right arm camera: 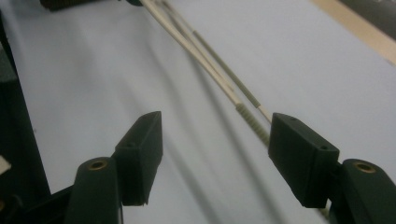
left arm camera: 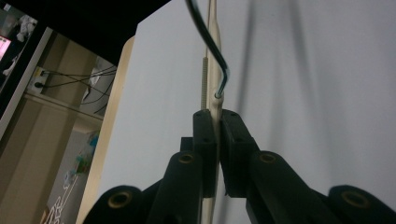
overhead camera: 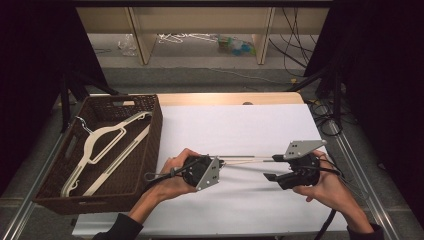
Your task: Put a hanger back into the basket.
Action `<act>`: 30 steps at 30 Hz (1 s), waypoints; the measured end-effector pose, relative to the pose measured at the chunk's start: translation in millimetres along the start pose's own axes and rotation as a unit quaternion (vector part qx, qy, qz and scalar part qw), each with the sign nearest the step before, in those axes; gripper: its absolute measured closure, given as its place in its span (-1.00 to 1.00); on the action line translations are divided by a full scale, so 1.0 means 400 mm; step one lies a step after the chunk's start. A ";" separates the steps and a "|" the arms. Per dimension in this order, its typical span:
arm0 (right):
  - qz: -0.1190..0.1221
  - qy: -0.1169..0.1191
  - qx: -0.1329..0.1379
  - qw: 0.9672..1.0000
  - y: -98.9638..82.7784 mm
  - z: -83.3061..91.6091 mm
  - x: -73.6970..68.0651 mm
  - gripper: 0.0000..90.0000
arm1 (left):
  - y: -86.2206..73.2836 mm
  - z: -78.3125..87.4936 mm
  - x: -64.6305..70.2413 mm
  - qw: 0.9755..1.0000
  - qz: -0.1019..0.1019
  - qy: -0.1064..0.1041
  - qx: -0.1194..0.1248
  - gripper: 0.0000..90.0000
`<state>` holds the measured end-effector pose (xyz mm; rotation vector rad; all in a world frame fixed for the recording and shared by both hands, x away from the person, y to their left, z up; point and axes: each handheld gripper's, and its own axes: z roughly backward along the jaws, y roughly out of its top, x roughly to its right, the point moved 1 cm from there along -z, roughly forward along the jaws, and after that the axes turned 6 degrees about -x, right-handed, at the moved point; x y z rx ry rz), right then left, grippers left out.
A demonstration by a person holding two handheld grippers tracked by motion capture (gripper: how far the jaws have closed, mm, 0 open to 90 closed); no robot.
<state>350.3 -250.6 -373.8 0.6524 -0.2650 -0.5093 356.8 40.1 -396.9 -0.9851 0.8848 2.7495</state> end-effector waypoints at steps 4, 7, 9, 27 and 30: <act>-0.005 -0.007 0.025 1.000 0.008 0.020 -0.004 -0.22 | -0.003 0.023 -0.024 0.999 0.038 0.007 0.002 0.90; -0.007 -0.013 0.039 0.999 0.012 0.026 -0.009 -0.24 | -0.008 0.030 -0.035 0.998 0.070 0.010 0.005 0.90; -0.011 -0.015 0.041 0.999 0.014 0.028 -0.014 -0.27 | -0.010 0.040 -0.044 0.996 0.088 0.013 0.007 0.90; -0.032 -0.030 0.082 0.996 -0.003 0.007 -0.044 -0.34 | -0.015 0.153 -0.123 0.965 0.254 0.000 0.069 0.90; -0.040 -0.035 0.094 0.994 -0.012 -0.003 -0.047 -0.34 | -0.024 0.169 -0.134 0.958 0.276 -0.002 0.076 0.90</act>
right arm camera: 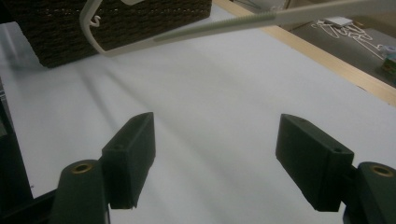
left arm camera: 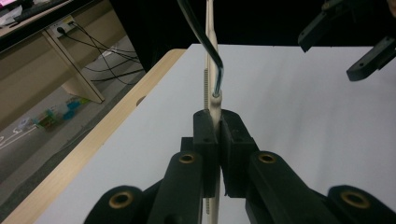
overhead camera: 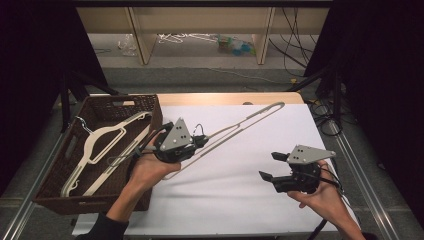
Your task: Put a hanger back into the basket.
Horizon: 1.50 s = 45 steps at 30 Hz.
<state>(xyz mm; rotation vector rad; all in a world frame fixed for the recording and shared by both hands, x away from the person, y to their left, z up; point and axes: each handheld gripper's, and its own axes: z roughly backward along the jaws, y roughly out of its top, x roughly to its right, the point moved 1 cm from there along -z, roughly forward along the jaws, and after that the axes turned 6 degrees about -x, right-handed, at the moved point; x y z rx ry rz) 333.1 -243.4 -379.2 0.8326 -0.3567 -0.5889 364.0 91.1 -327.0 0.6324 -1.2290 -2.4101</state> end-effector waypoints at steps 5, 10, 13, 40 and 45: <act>-0.008 -0.003 0.012 1.000 -0.017 -0.007 -0.003 -0.35 | 0.007 0.035 -0.021 0.999 0.035 -0.006 0.012 0.91; -0.011 -0.002 0.014 1.000 -0.032 -0.020 -0.009 -0.43 | 0.020 0.075 -0.040 0.997 0.066 -0.013 0.028 0.91; -0.010 0.002 0.010 1.000 -0.039 -0.020 -0.012 -0.43 | 0.023 0.098 -0.050 0.996 0.082 -0.020 0.034 0.90; -0.015 0.012 -0.004 1.000 -0.073 -0.032 -0.017 -0.45 | 0.002 0.397 -0.202 0.984 0.156 0.042 0.080 0.91; -0.016 0.010 -0.007 1.000 -0.075 -0.033 -0.019 -0.45 | -0.052 0.416 -0.245 0.981 0.167 0.069 0.069 0.91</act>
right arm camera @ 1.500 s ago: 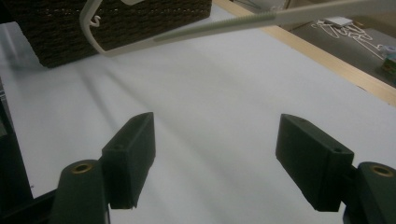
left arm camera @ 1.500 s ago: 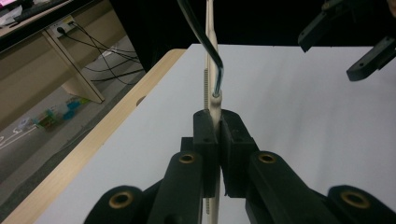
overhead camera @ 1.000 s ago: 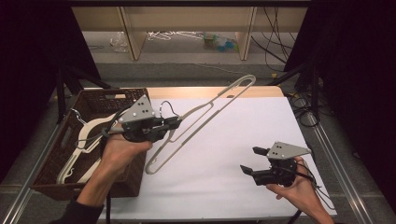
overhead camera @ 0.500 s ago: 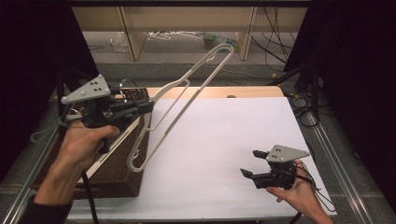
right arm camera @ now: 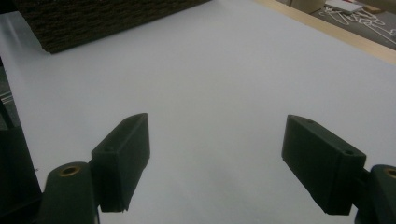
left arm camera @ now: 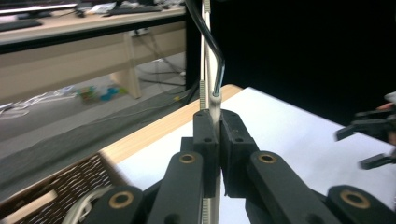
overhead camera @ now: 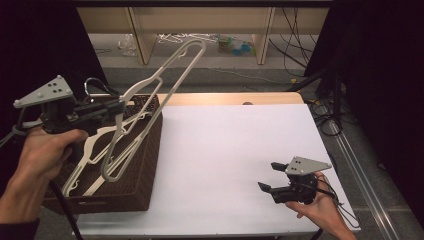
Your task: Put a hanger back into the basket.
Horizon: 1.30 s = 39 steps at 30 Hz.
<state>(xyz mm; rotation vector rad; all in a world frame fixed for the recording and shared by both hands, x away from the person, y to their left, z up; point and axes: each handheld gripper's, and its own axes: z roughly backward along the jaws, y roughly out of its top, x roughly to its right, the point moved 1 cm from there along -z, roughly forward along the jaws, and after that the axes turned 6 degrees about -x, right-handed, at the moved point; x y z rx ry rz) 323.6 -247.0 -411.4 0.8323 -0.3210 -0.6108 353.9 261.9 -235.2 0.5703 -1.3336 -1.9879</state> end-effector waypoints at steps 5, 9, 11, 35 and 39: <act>-0.001 0.001 -0.001 1.000 -0.002 0.000 0.001 -0.45 | -0.016 0.019 -0.102 0.990 -0.135 0.025 -0.030 0.91; -0.003 0.002 -0.003 1.000 -0.005 -0.001 0.002 -0.46 | -0.049 0.029 -0.146 0.987 -0.149 0.027 -0.050 0.91; -0.004 0.002 -0.003 1.000 -0.006 -0.002 0.003 -0.46 | -0.064 0.032 -0.158 0.987 -0.148 0.028 -0.056 0.90; -0.001 0.009 -0.010 1.000 -0.012 -0.008 0.001 -0.47 | -0.224 0.052 -0.318 0.953 -0.253 0.072 -0.150 0.90; -0.004 0.008 -0.008 1.000 -0.012 -0.004 0.003 -0.47 | -0.254 0.048 -0.323 0.960 -0.219 0.069 -0.160 0.90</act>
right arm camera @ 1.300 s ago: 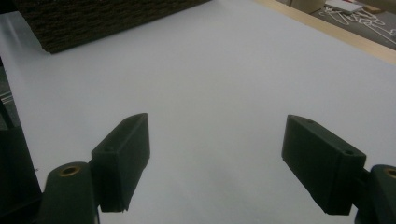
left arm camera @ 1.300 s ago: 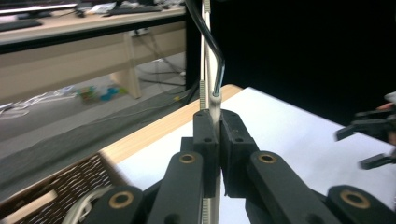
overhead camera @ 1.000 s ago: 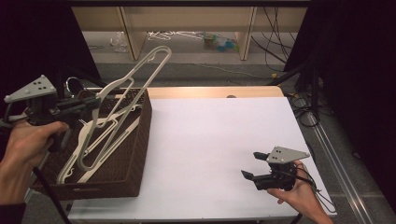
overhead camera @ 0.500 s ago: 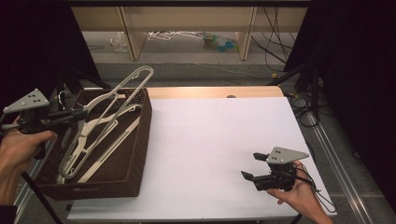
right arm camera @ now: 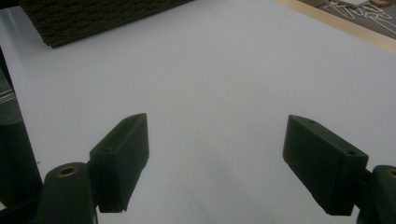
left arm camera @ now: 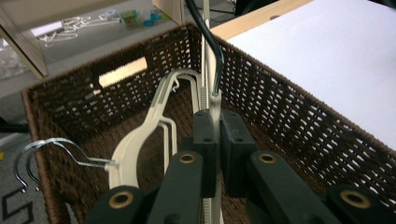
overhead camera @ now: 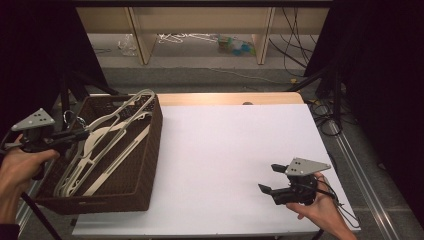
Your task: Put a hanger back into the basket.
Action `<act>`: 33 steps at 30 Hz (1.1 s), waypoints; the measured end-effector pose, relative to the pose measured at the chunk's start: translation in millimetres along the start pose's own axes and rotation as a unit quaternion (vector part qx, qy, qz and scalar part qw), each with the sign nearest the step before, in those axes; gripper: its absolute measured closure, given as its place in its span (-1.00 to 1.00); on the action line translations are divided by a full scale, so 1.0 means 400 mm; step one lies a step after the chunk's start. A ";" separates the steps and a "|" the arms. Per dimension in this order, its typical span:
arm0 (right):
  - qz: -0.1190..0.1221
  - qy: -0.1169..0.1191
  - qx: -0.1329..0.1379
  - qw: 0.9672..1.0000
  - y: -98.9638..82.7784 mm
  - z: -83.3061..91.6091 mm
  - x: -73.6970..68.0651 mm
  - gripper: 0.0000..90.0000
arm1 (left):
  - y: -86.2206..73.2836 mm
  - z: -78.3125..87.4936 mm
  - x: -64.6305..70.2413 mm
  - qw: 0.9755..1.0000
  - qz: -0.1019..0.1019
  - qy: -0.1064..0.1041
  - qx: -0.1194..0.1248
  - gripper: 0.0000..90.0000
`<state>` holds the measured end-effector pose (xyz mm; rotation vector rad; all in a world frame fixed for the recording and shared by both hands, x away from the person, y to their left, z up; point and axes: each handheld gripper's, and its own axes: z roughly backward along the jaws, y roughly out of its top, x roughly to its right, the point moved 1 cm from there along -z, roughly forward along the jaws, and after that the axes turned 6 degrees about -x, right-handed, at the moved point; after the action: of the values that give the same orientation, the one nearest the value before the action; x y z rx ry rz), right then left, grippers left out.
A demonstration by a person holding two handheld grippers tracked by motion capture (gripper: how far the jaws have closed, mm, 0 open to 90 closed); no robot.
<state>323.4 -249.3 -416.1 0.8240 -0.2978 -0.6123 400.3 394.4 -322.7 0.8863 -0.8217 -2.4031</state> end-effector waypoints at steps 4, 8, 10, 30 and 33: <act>-0.002 0.000 -0.002 1.000 -0.002 0.002 0.002 -0.47 | -0.009 -0.016 0.000 1.000 0.009 -0.004 0.002 0.90; -0.001 -0.001 -0.002 1.000 -0.003 0.000 0.000 -0.47 | -0.013 -0.036 -0.010 1.000 0.004 -0.002 -0.003 0.90; -0.001 0.000 -0.002 1.000 -0.004 -0.001 0.000 -0.47 | -0.015 -0.046 -0.010 1.000 0.012 -0.006 -0.012 0.90; -0.004 0.000 -0.005 1.000 -0.011 0.000 0.004 -0.48 | -0.018 -0.127 -0.005 0.999 0.016 -0.016 -0.037 0.90; -0.004 0.001 -0.005 1.000 -0.011 0.000 0.003 -0.48 | -0.019 -0.136 0.000 0.999 0.020 -0.020 -0.039 0.90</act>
<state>322.8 -252.4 -419.4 0.8167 -0.2897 -0.6208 436.4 379.6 -361.2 0.7877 -0.7465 -2.4077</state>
